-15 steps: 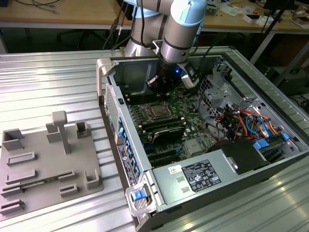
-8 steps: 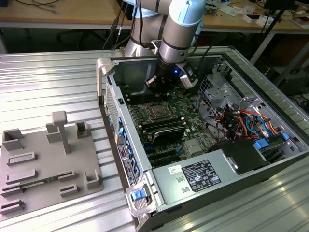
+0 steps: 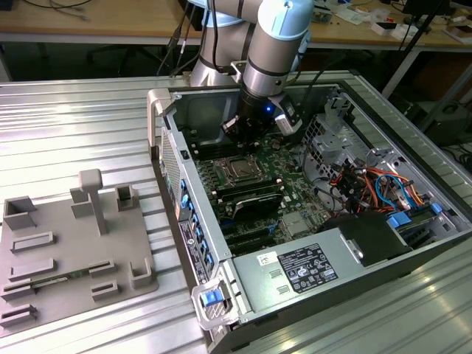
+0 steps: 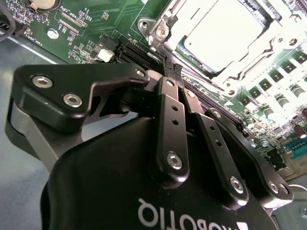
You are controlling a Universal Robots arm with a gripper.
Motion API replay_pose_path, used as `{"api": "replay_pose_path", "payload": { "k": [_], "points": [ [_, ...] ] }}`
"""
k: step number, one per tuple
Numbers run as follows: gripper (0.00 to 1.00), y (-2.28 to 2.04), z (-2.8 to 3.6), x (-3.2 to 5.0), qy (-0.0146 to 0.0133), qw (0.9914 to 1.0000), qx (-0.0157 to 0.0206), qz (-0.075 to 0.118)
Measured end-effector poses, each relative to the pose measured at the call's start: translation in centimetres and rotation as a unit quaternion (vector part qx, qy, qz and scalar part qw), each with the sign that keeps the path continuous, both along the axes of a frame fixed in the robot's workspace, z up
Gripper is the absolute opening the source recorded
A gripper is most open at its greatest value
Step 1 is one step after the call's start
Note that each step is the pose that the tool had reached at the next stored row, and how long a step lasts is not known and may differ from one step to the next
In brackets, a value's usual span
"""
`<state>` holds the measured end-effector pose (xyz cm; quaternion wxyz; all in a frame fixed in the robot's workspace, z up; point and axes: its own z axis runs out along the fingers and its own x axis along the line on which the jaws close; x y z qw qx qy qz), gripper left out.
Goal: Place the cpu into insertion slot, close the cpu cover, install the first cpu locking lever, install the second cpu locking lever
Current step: 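Install the first cpu locking lever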
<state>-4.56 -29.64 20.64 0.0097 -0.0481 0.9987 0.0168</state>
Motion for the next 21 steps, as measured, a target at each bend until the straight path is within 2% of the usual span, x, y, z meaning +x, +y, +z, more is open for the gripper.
{"api": "replay_pose_path", "payload": {
  "k": [8, 12, 21],
  "points": [
    [0.11, -0.01, 0.02, 0.00, 0.0000, 1.00000, -0.0001, 0.000],
    [0.11, -0.20, -0.01, 0.00, 0.0000, 1.00000, 0.0000, 0.000],
    [0.11, -0.31, -0.13, 0.00, 0.0000, 1.00000, 0.0000, 0.000]
  ]
}}
